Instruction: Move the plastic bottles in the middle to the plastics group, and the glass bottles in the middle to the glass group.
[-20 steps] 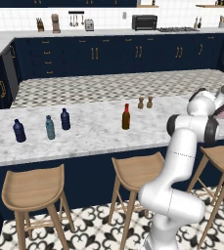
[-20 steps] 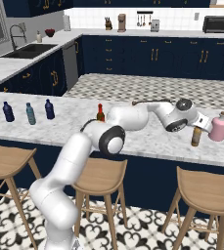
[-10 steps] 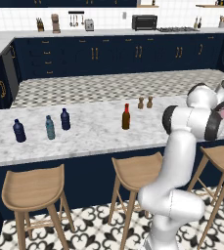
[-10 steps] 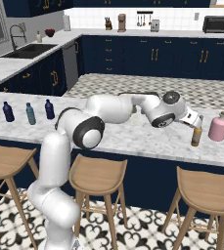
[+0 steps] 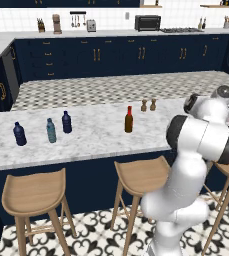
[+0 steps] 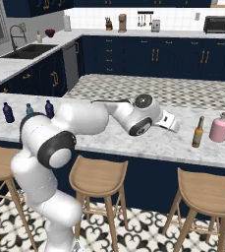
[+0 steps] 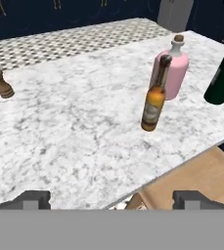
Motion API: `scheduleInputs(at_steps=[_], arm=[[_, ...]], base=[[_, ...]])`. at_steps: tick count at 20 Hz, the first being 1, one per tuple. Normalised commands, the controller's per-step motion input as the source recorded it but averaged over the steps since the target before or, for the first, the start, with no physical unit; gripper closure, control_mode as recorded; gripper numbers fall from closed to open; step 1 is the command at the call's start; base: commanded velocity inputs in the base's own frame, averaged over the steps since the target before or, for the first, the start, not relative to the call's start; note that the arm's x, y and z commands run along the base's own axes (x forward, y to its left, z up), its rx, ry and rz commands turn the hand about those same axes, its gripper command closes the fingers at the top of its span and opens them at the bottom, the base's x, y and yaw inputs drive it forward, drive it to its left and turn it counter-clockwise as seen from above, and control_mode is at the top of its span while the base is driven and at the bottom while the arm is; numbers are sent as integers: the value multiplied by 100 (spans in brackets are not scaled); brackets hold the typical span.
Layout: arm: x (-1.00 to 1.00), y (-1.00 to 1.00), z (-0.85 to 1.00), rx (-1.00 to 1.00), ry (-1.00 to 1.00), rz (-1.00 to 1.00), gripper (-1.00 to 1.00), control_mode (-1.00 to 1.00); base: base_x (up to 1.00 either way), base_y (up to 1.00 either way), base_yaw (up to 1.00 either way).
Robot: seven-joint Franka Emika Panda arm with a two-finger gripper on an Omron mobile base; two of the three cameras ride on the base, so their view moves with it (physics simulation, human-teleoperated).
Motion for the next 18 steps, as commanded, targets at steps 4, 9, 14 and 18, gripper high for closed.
scheduleInputs(at_steps=[4, 9, 14, 18], arm=[[-41, 100, 82, -5, 3, 6, -100, -100], [-31, 100, 96, -1, 16, 10, -100, -100], [-19, 100, 21, 0, 29, 30, -100, -100], [0, 100, -12, 0, 24, 44, -100, -100]], base=[[0, 0, 0], [0, 0, 0], [0, 0, 0], [0, 0, 0]])
